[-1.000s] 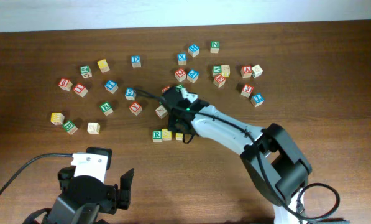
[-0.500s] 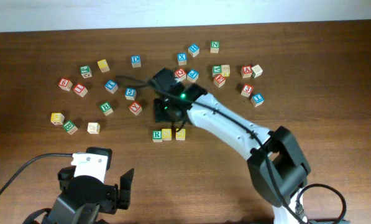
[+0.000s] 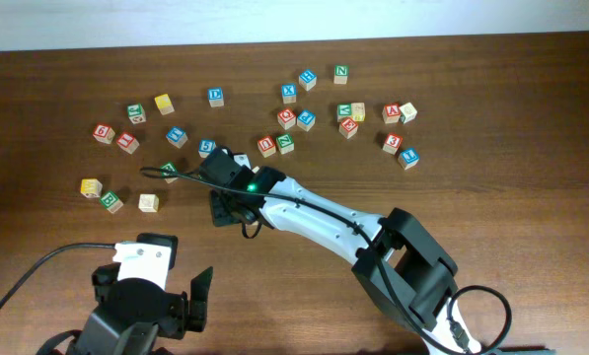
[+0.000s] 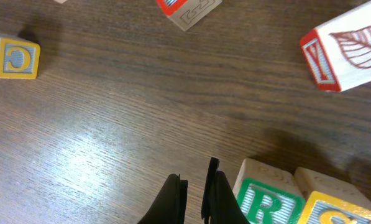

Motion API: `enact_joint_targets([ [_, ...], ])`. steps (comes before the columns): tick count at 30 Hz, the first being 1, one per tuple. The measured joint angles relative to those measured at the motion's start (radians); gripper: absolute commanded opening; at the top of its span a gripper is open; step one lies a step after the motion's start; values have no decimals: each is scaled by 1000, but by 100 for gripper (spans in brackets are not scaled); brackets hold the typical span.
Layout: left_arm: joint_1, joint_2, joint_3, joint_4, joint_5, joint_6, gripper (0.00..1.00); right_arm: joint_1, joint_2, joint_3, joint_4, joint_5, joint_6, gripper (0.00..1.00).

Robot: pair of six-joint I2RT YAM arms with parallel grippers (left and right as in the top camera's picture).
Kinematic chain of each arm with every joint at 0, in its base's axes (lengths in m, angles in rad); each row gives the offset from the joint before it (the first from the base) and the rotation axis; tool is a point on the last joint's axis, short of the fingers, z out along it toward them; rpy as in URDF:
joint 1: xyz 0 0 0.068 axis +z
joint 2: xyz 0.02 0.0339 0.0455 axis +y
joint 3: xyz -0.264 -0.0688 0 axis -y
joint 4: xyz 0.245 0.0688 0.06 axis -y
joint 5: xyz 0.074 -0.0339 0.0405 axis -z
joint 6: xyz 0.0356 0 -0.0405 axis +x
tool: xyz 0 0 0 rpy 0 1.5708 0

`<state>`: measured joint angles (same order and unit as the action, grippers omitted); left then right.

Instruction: Spell out RSS

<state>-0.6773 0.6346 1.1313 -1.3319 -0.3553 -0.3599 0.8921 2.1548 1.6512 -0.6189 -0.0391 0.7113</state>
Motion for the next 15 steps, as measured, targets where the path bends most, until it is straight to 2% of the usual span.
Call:
enact_joint_targets([
  [15, 0, 0, 0, 0, 0, 0, 99, 10, 44, 0, -8, 45, 2, 4],
])
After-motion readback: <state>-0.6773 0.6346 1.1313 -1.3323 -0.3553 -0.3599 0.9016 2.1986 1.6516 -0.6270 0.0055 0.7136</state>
